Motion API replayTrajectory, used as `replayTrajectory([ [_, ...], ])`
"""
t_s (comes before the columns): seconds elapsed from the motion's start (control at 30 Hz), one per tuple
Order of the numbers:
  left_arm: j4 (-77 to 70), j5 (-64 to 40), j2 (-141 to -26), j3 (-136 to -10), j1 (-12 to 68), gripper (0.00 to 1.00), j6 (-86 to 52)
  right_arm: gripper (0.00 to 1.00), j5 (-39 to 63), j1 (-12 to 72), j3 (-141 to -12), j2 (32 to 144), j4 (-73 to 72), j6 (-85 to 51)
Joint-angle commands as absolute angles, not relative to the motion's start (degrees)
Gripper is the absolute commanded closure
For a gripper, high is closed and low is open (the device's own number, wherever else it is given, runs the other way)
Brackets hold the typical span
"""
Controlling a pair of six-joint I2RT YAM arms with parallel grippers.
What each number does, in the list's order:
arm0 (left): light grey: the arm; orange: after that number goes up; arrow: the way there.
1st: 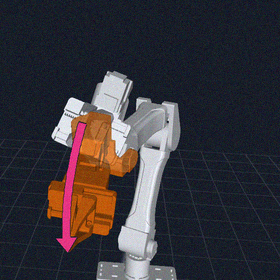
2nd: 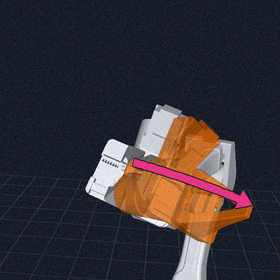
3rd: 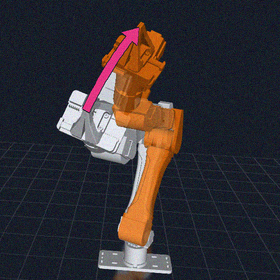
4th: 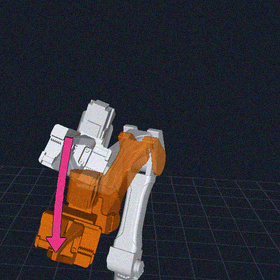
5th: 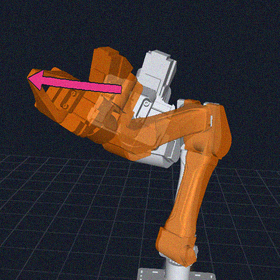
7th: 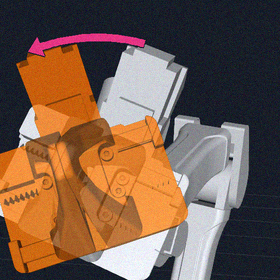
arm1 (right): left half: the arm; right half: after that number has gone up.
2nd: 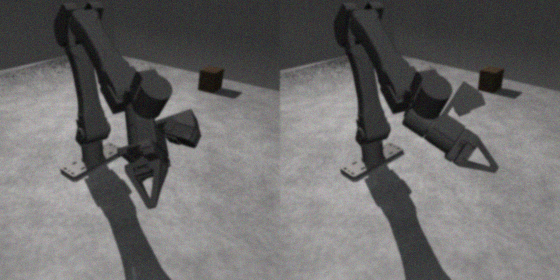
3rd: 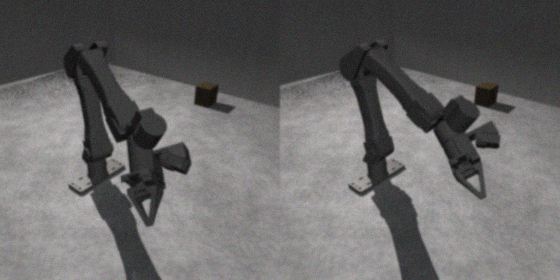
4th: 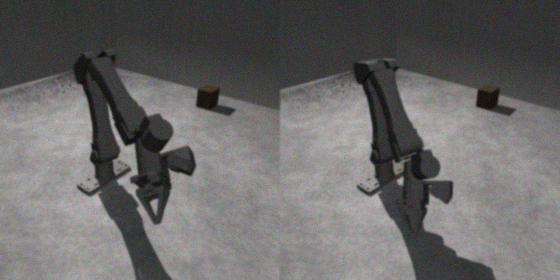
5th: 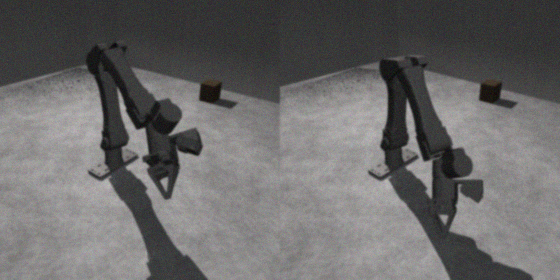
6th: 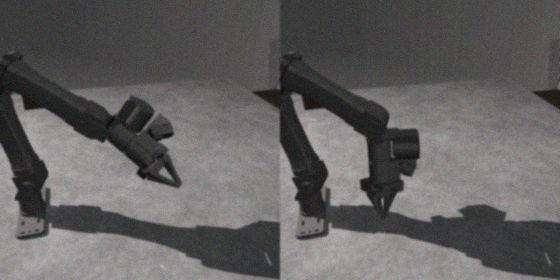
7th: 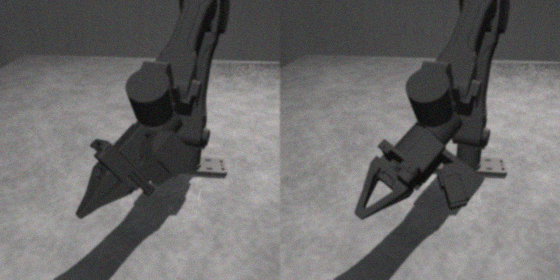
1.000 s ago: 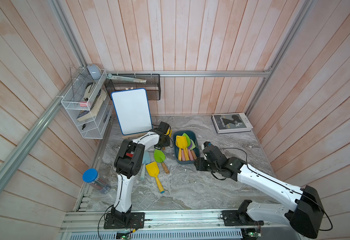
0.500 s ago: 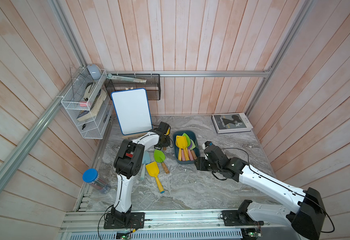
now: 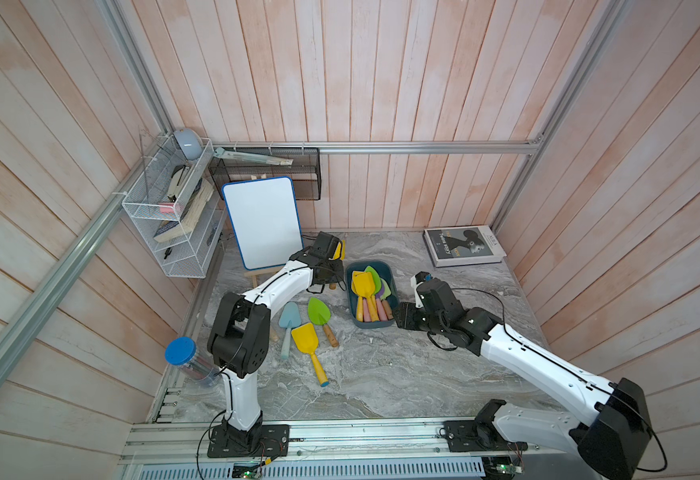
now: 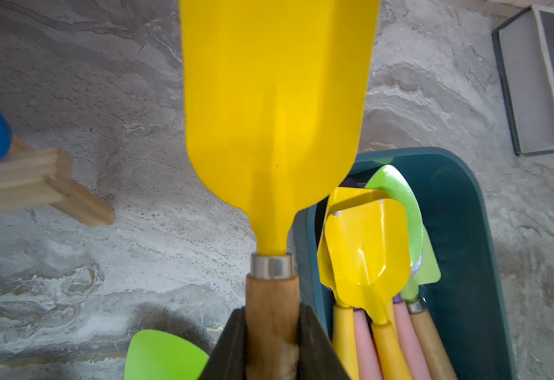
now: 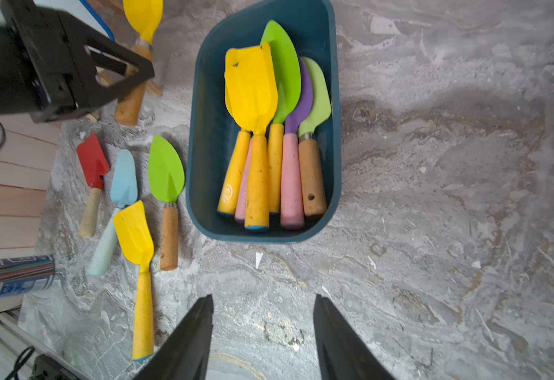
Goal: Put the shovel into the storage box
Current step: Pick up the shovel from the center of the board, then place the shovel in the storage box.
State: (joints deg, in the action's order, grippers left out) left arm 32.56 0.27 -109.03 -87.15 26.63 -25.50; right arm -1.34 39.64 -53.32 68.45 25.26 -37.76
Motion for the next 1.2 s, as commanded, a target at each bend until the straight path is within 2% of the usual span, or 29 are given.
replayTrajectory([
  [0.0, 35.84, 0.62, -106.12, -88.55, 28.27, 0.81, -25.29, 0.45, 1.38, 38.34, -59.03, 71.11, 23.27, -33.46],
  [0.37, 42.32, -4.52, -103.45, -90.67, 34.11, 0.82, -26.45, 0.49, 2.91, 36.56, -71.65, 83.70, 23.33, -28.44],
  [0.87, 45.09, -5.39, -103.10, -92.05, 38.53, 0.82, -27.69, 0.51, 3.26, 34.03, -78.71, 94.53, 21.91, -29.03],
  [1.17, 43.60, -5.41, -102.03, -91.24, 39.24, 0.82, -28.91, 0.57, 3.81, 32.65, -81.25, 99.11, 21.20, -29.79],
])
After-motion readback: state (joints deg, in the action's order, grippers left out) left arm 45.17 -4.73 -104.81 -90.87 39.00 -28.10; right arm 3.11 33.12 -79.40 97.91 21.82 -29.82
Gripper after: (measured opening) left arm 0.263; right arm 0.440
